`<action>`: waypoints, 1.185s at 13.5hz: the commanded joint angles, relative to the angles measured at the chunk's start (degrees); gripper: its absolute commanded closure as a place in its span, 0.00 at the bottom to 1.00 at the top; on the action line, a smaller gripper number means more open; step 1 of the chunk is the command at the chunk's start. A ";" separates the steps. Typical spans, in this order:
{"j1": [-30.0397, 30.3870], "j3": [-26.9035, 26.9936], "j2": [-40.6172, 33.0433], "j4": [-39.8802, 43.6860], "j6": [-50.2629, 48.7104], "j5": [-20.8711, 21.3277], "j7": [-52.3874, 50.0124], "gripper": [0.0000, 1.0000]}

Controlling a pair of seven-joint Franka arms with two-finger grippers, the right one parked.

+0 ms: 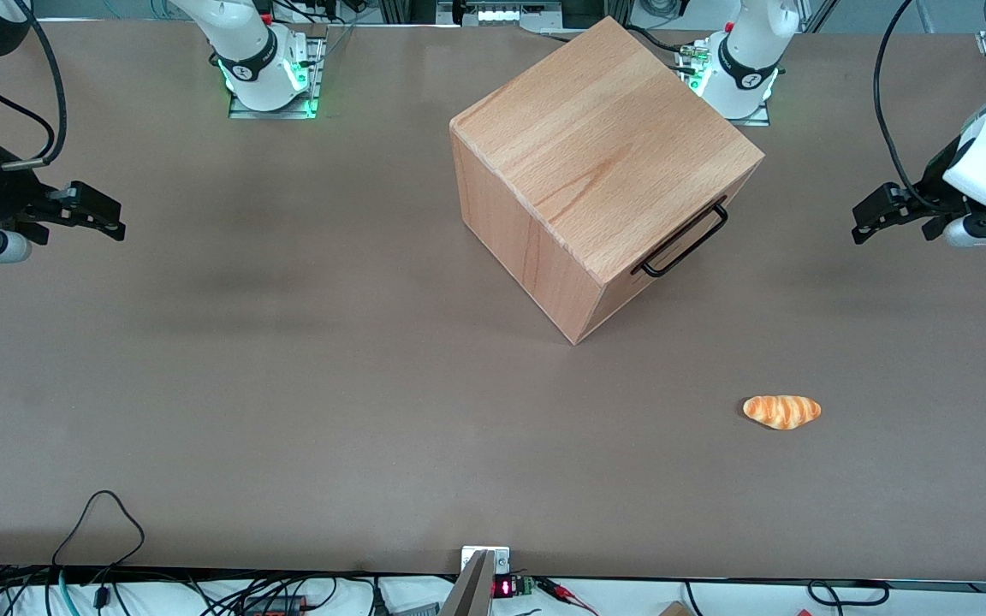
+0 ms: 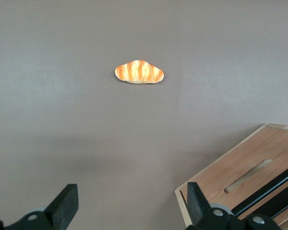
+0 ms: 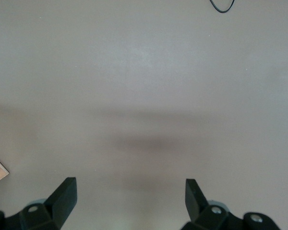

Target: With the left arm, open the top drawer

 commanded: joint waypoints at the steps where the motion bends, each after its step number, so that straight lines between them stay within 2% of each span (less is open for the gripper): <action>1: 0.46 -0.34 0.89 2.61 -3.08 0.81 -0.78 0.00; 13: 0.20 -0.34 3.08 6.30 -4.06 0.81 -0.79 0.00; 16: 0.98 -1.13 7.81 16.02 -12.02 0.81 -0.79 0.00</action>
